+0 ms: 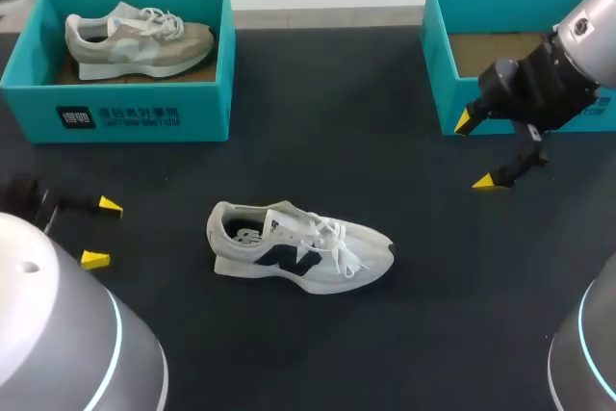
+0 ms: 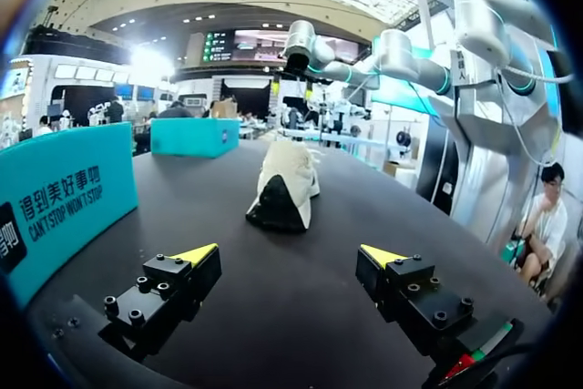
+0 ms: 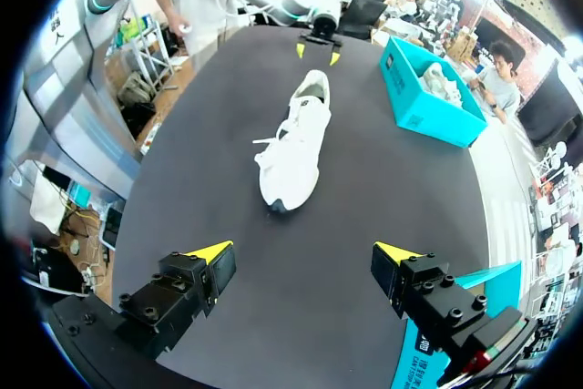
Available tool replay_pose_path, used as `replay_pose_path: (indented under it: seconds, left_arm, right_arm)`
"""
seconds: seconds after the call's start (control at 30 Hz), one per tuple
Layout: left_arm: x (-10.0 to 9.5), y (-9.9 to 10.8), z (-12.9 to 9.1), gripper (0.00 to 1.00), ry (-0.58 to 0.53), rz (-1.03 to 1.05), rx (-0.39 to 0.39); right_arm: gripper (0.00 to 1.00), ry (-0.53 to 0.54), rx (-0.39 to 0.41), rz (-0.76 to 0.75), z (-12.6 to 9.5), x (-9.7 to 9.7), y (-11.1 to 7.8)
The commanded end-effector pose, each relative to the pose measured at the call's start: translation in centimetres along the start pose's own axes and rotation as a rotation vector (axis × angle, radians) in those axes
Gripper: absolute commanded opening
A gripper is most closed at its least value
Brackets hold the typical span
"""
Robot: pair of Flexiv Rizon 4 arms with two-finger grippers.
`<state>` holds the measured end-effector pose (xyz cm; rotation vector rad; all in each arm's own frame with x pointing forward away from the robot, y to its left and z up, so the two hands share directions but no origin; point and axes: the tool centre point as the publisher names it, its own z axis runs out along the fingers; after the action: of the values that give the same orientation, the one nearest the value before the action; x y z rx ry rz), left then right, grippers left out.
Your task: Take the shoe out of the shoebox, open the shoe tongue, remove and reinsert the insole, then place the shoe into the shoebox
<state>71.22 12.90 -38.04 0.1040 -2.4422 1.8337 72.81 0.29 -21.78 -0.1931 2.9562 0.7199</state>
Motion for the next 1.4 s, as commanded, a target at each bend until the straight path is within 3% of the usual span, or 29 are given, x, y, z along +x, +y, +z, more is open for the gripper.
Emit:
replay_pose_path:
  seconds: [0.03, 1.23, 1.4]
  left_arm:
    - [0.7, 0.2, -0.2, 1.00, -0.016, 0.002, -0.016]
    - [0.1, 0.7, -0.4, 1.00, -0.067, 0.122, -0.042]
    - [-0.2, -0.7, 1.1, 1.00, -0.042, 0.179, -0.066]
  right_arm:
    - [1.00, 0.000, 0.002, 0.001, 0.1, -0.1, 0.0]
    - [1.00, 0.000, 0.002, 0.001, 0.1, -0.1, 0.0]
    - [1.00, 0.000, 0.002, 0.001, 0.1, -0.1, 0.0]
